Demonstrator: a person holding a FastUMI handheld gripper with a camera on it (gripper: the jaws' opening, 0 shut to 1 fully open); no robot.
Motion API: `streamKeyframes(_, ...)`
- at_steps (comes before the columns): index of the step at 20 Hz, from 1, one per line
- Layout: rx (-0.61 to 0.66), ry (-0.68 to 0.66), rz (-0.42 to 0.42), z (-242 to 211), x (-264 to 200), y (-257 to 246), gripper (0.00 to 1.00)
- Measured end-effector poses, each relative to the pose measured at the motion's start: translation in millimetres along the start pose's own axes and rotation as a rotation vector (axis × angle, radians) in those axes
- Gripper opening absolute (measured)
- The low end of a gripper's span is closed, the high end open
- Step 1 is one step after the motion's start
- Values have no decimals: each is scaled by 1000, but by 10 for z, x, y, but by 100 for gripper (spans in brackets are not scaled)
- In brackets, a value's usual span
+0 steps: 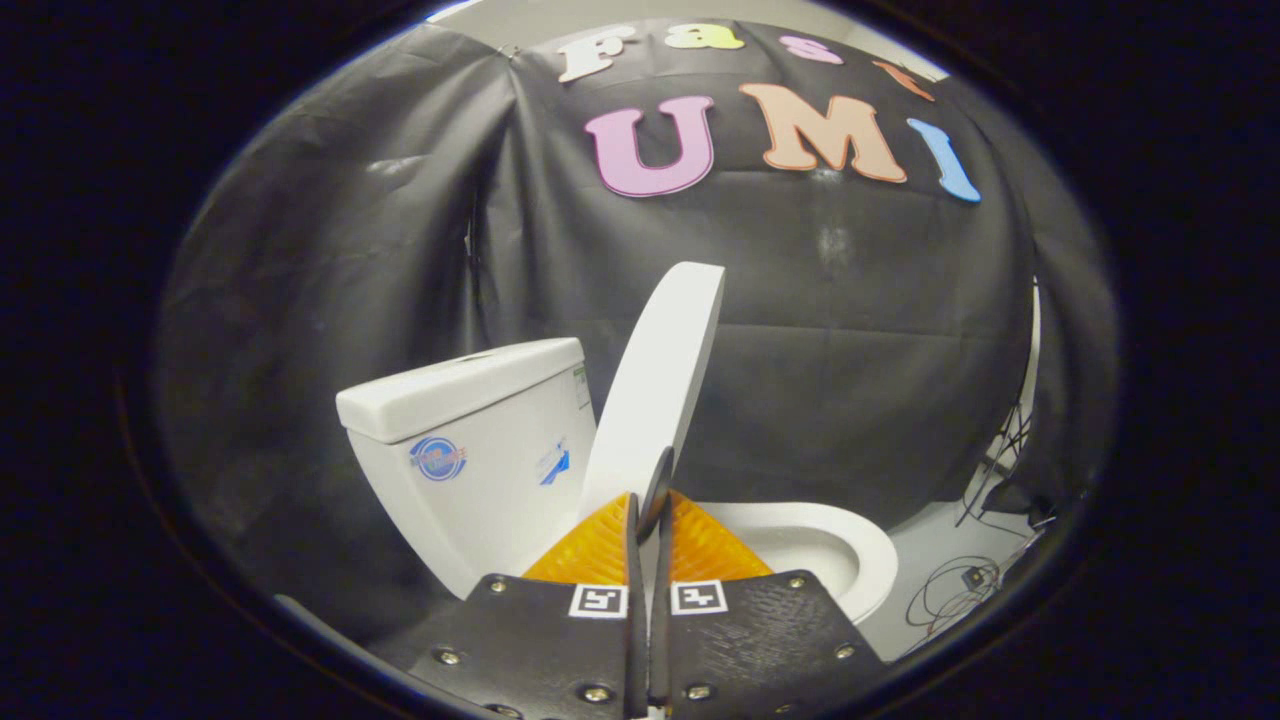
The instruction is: Open the toilet lid.
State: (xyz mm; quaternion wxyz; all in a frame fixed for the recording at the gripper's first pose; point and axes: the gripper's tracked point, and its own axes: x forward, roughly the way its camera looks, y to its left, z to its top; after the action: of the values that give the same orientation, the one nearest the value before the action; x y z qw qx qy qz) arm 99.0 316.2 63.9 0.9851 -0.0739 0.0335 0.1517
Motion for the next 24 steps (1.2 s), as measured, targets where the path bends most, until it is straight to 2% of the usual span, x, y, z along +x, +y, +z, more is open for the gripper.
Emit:
streamKeyframes(4, -33, 0, -18, -43, 68, 105, 2)
streamKeyframes(7, -45, 26, 4, -168, 109, 233, 2)
streamKeyframes(20, -119, -51, -39, -106, 179, 466, 2)
streamKeyframes(24, -211, -73, -52, -93, 188, 576, 2)
